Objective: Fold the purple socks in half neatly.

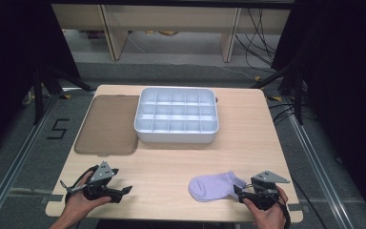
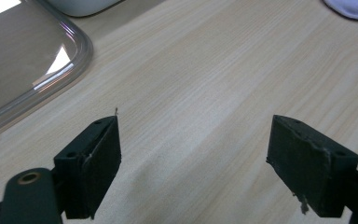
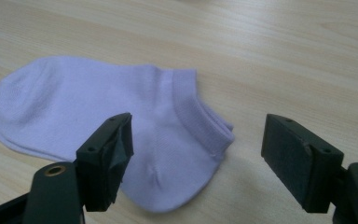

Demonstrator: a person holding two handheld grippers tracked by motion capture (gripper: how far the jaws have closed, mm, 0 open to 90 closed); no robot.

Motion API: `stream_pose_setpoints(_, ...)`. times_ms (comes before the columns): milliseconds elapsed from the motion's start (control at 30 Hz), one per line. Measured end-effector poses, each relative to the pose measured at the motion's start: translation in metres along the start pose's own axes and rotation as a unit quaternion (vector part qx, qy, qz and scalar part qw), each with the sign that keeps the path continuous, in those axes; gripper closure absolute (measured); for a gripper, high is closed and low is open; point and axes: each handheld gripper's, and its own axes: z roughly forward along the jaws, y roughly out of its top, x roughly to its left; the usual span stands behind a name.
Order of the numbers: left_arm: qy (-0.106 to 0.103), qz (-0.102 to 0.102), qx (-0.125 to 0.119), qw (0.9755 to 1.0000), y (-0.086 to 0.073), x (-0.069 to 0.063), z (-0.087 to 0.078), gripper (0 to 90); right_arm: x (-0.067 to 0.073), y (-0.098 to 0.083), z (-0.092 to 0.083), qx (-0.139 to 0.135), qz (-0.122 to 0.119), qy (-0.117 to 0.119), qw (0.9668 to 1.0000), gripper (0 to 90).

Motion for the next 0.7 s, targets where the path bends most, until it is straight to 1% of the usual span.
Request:
stream_pose_setpoints(33,0.002,0.011,-0.001,0.9999,0.000,0.001,0.000,16.7,-0.001,0.000,0.000,-0.002,-0.008,0.001,1.0000,27.2)
stream_pose_setpoints(67,0.002,0.010,-0.001,0.9999,0.000,0.001,0.000,16.7,-0.002,0.000,0.000,-0.004,-0.018,0.003,0.9998,28.4)
stream_pose_setpoints(100,0.002,0.010,-0.001,0.9999,0.000,0.001,0.000,16.7,-0.002,0.001,-0.001,-0.003,-0.017,0.003,0.9999,29.4)
stream_pose_setpoints(133,0.001,0.004,-0.005,1.0000,0.000,0.000,0.000,16.7,-0.001,0.002,-0.002,-0.002,-0.017,0.001,0.9999,30.1)
stream_pose_setpoints(167,0.002,0.005,0.000,1.0000,0.000,0.001,0.000,16.7,-0.001,0.002,-0.003,-0.001,-0.018,0.002,0.9998,30.3)
stream_pose_setpoints(200,0.002,0.005,-0.002,1.0000,0.000,0.001,0.000,16.7,0.001,0.002,-0.003,0.000,-0.009,-0.001,1.0000,31.5)
stream_pose_setpoints(233,0.002,0.007,-0.001,1.0000,0.000,0.001,-0.001,16.7,0.002,0.002,-0.003,-0.005,-0.013,0.001,0.9999,33.1)
stream_pose_setpoints(267,0.002,0.007,-0.001,1.0000,0.000,0.001,-0.001,16.7,0.001,0.002,-0.003,-0.007,-0.024,0.008,0.9996,34.3)
stream_pose_setpoints(300,0.002,0.001,-0.005,1.0000,0.000,0.000,0.000,16.7,0.002,0.003,-0.003,-0.009,-0.028,0.006,0.9996,34.9)
stream_pose_setpoints(333,0.002,0.001,-0.005,1.0000,0.000,0.000,0.000,16.7,0.001,0.003,-0.002,-0.013,-0.037,0.010,0.9992,36.0)
stream_pose_setpoints(367,0.002,0.001,-0.005,1.0000,0.000,0.000,0.000,16.7,0.003,0.003,-0.003,-0.003,-0.032,0.012,0.9994,37.5)
stream_pose_setpoints(400,0.002,0.003,0.000,1.0000,0.000,0.000,0.000,16.7,0.004,0.004,-0.003,-0.002,-0.034,0.011,0.9994,38.8)
stream_pose_setpoints(433,0.002,-0.001,-0.001,1.0000,0.000,0.000,0.000,16.7,0.002,0.003,-0.002,-0.009,-0.054,0.013,0.9984,39.6)
stream_pose_setpoints(467,0.002,0.000,-0.001,1.0000,0.000,0.000,0.000,16.7,0.006,0.005,-0.004,-0.001,-0.036,0.015,0.9992,40.5)
stream_pose_setpoints(500,0.002,-0.001,-0.001,1.0000,0.000,0.000,0.000,16.6,0.006,0.005,-0.004,-0.004,-0.042,0.011,0.9990,41.4)
stream_pose_setpoints(567,0.000,0.002,-0.001,1.0000,0.000,0.000,0.000,16.7,0.008,0.006,-0.004,-0.002,-0.042,0.014,0.9990,42.3)
stream_pose_setpoints(600,0.001,0.000,-0.001,1.0000,0.000,0.000,0.000,16.7,0.008,0.006,-0.004,-0.007,-0.054,0.015,0.9984,43.0)
stream_pose_setpoints(633,0.002,0.001,-0.001,1.0000,0.000,0.000,0.000,16.7,0.011,0.006,-0.002,-0.012,-0.054,0.024,0.9982,43.5)
stream_pose_setpoints(667,0.002,-0.001,-0.001,1.0000,0.000,0.000,0.000,16.7,0.012,0.007,-0.002,-0.007,-0.060,0.025,0.9979,44.1)
stream_pose_setpoints(700,0.003,0.011,-0.001,0.9999,0.001,0.001,0.000,16.6,0.013,0.007,-0.003,-0.007,-0.058,0.024,0.9980,45.3)
